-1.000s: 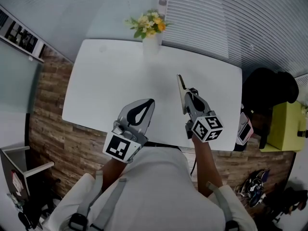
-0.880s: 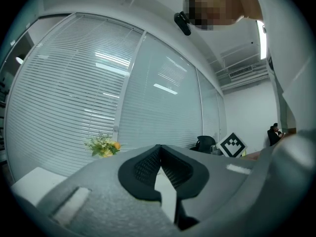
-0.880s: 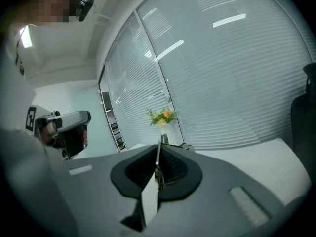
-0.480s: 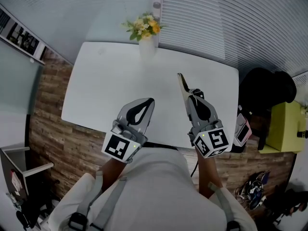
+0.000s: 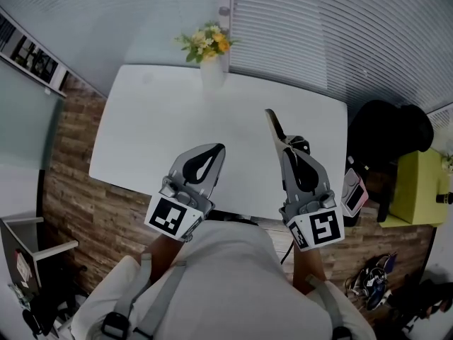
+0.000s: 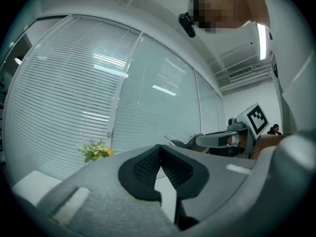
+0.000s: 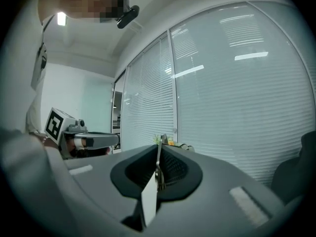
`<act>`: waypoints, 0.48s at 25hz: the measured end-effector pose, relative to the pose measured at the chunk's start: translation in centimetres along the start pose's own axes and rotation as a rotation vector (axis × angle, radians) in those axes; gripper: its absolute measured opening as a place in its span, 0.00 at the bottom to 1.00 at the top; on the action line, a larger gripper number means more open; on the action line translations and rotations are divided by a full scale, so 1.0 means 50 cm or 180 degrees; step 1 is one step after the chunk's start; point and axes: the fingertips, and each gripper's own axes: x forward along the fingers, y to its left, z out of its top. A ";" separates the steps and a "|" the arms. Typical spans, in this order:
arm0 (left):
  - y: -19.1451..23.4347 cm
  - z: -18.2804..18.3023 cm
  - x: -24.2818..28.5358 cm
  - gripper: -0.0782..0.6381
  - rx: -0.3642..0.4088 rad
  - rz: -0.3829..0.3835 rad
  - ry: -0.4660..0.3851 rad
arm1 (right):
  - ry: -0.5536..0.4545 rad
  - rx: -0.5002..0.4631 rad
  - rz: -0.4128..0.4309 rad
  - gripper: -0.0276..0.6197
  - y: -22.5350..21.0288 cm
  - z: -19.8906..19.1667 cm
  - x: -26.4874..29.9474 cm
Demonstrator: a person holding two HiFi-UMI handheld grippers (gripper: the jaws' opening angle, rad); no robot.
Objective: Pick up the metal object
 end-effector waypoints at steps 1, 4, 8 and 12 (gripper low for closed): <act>-0.001 0.002 0.002 0.11 -0.0003 0.0001 0.0008 | -0.0015 -0.0038 -0.0004 0.06 0.001 0.008 -0.004; -0.004 0.007 0.008 0.11 -0.0013 -0.0003 0.0028 | -0.0057 -0.0115 -0.0003 0.06 0.004 0.029 -0.016; -0.011 0.024 0.019 0.11 0.0004 -0.0025 0.0011 | -0.0101 -0.0164 -0.0009 0.06 0.002 0.049 -0.027; -0.013 0.041 0.027 0.11 0.0024 -0.0033 -0.0016 | -0.0123 -0.0196 -0.0029 0.06 -0.001 0.068 -0.036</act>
